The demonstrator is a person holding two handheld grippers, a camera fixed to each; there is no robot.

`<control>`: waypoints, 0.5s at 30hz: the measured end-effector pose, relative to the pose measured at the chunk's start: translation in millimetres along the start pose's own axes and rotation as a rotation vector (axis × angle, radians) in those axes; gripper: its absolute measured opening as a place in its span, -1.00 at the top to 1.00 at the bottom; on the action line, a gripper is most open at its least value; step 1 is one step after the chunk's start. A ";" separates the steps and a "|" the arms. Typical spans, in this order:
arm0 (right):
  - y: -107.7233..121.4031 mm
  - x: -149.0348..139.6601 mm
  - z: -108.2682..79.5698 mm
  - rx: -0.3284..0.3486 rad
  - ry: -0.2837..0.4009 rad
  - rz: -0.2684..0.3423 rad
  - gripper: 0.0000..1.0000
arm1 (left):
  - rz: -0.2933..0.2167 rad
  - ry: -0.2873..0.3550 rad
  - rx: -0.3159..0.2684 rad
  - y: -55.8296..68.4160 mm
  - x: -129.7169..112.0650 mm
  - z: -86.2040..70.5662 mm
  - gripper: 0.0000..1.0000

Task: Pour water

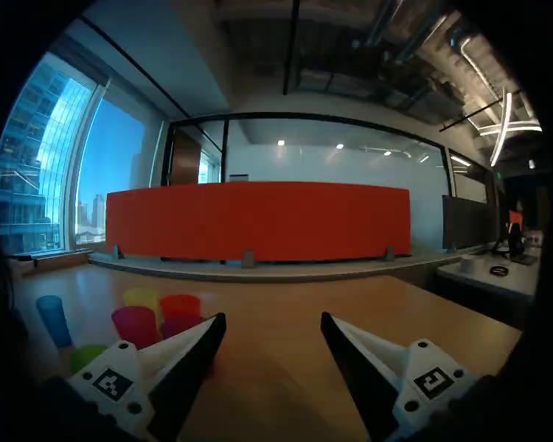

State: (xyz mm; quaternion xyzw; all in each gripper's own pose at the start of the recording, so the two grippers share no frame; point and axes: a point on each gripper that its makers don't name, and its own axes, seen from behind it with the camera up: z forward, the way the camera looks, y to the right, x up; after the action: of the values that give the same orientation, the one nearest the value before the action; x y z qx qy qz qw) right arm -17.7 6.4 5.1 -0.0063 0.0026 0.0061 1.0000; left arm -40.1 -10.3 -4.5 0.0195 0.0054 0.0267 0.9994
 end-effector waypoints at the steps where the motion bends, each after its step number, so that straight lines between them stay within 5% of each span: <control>1: -0.1 -0.1 -0.1 0.000 0.000 0.000 -0.99 | 0.000 0.000 0.000 0.1 0.0 -0.1 -0.80; 15: -0.6 -0.5 0.0 0.000 0.000 0.000 -0.99 | 0.000 -0.001 0.000 0.3 -0.2 -0.1 -0.80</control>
State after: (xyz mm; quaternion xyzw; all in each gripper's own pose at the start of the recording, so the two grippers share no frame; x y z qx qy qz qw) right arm -18.2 5.8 5.1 -0.0064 0.0025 0.0062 1.0000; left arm -40.2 -10.0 -4.6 0.0193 0.0051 0.0265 0.9994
